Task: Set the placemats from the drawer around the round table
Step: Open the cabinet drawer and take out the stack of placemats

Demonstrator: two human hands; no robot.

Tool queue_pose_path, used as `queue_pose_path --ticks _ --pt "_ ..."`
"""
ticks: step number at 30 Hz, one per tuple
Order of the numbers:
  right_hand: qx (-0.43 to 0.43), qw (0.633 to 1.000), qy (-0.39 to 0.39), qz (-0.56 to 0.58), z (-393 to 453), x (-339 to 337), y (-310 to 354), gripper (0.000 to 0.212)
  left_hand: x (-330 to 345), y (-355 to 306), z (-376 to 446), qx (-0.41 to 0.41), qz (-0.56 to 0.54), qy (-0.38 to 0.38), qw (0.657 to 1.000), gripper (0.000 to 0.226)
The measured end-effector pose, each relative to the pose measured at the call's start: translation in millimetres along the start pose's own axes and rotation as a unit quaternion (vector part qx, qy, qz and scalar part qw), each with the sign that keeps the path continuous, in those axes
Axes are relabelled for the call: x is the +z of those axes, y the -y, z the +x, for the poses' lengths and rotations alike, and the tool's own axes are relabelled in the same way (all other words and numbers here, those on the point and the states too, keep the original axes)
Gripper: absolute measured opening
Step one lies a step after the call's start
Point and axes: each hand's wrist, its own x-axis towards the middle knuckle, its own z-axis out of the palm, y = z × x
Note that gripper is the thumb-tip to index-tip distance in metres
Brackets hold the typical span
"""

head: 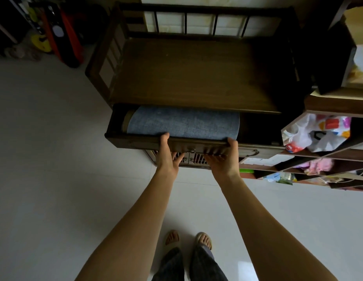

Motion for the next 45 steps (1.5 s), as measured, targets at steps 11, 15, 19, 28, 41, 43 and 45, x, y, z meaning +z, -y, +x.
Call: queue_pose_path --ticks 11,15,19,28,41,43,45 --pt "0.036 0.999 0.002 0.031 -29.6 -40.1 -25.0 0.034 -33.4 12.0 -36.5 -0.029 -0.032 -0.008 0.999 0.056" --pt "0.051 0.998 0.020 0.038 -27.7 -49.5 -23.8 0.065 -37.6 8.8 -37.0 -0.043 -0.053 0.001 0.998 0.057" --pt "0.059 0.996 -0.026 -0.056 -38.3 -45.6 -14.9 0.069 -41.7 0.7 -36.0 -0.074 0.001 0.004 0.997 0.055" --pt "-0.224 0.785 -0.102 -0.569 -80.5 6.3 50.2 0.021 -39.2 -81.0 -76.7 0.353 0.456 -0.116 0.809 0.021" --pt "-0.052 0.869 -0.129 -0.474 -32.9 28.1 50.6 0.069 -30.0 -120.7 -7.1 0.156 0.613 -0.173 0.755 0.068" --pt "-0.064 0.887 -0.131 -0.438 -31.8 29.2 55.6 0.069 -23.4 -125.7 -6.8 0.151 0.568 -0.183 0.788 0.067" --pt "-0.085 0.894 -0.130 -0.421 -33.6 32.5 61.4 0.070 -17.1 -127.7 -13.1 0.162 0.520 -0.182 0.818 0.063"
